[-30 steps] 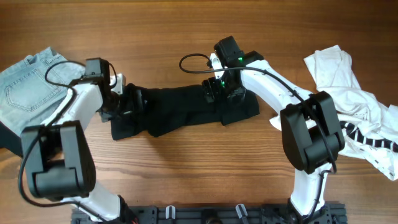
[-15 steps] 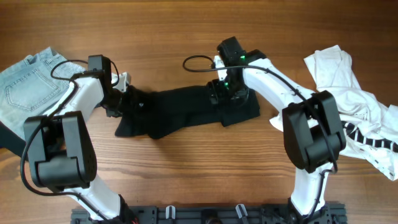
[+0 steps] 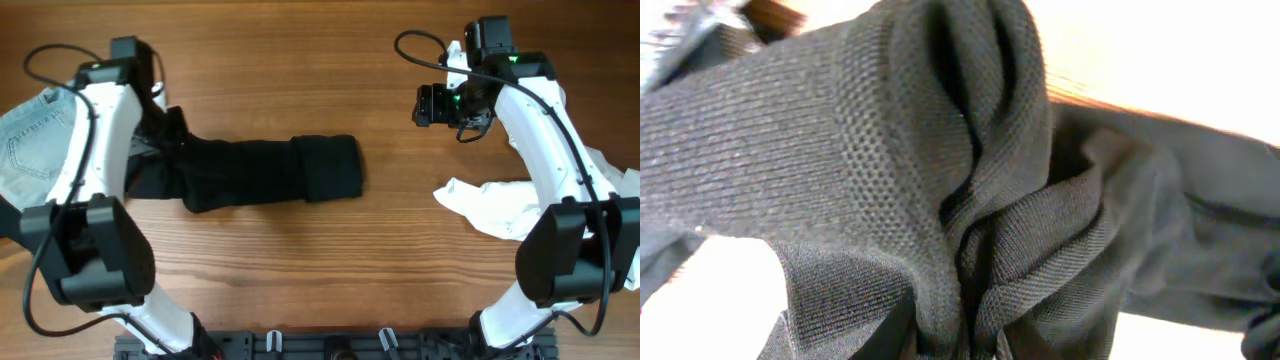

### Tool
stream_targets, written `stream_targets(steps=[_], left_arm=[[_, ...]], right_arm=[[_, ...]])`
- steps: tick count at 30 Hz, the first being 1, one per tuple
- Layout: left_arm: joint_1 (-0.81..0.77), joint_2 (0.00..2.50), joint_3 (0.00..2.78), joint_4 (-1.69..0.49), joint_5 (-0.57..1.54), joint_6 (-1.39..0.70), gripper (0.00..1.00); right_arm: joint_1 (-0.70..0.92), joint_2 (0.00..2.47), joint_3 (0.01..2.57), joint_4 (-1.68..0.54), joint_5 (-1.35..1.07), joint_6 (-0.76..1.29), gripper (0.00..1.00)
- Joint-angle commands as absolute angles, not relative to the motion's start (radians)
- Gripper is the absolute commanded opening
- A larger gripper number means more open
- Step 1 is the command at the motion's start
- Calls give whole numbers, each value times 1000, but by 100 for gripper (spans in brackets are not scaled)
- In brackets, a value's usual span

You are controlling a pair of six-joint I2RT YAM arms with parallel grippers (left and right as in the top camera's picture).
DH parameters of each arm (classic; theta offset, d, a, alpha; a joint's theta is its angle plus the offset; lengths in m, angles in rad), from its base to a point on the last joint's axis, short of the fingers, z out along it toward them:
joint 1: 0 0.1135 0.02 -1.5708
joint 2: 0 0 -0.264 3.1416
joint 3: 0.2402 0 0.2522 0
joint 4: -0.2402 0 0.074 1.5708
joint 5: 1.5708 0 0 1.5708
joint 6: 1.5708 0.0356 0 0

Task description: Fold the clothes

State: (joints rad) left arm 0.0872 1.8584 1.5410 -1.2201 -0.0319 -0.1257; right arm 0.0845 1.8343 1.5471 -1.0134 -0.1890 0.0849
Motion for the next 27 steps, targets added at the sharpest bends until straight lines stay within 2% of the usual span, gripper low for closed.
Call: stream_targets(steps=[1, 4, 11, 13, 15, 16, 17, 18, 19, 23, 25, 27], left_arm=[[-47, 1838, 1560, -1216, -53, -174, 19], [-207, 1839, 1560, -1151, -49, -254, 20], [-467, 1893, 1560, -915, -42, -381, 20], [-509, 1932, 1560, -863, 37, -408, 31], [-542, 1960, 1560, -783, 175, -408, 32], [-556, 1967, 1560, -747, 212, -408, 42], [-568, 1969, 1560, -723, 216, -408, 72], [-574, 1969, 1560, -712, 217, -408, 77], [-574, 1964, 1560, -701, 242, -392, 88], [-513, 1901, 1565, -734, 272, -341, 99], [-428, 1834, 1565, -765, 269, -341, 100], [-279, 1750, 1565, -783, 273, -345, 100]], right_arm=[[90, 1837, 1552, -1017, -182, 53, 83], [90, 1837, 1552, -1032, -182, 52, 83], [90, 1837, 1552, -1041, -183, 52, 83], [90, 1837, 1552, -1044, -183, 52, 83], [90, 1837, 1552, -1044, -183, 52, 83], [90, 1837, 1552, -1044, -183, 52, 84], [90, 1837, 1552, -1044, -183, 52, 84], [90, 1837, 1552, -1044, -183, 52, 84], [91, 1837, 1552, -1044, -183, 52, 84], [92, 1838, 1551, -1047, -266, 4, 87], [100, 1839, 1551, -1047, -396, -58, 87], [155, 1840, 1551, -1040, -480, -91, 87]])
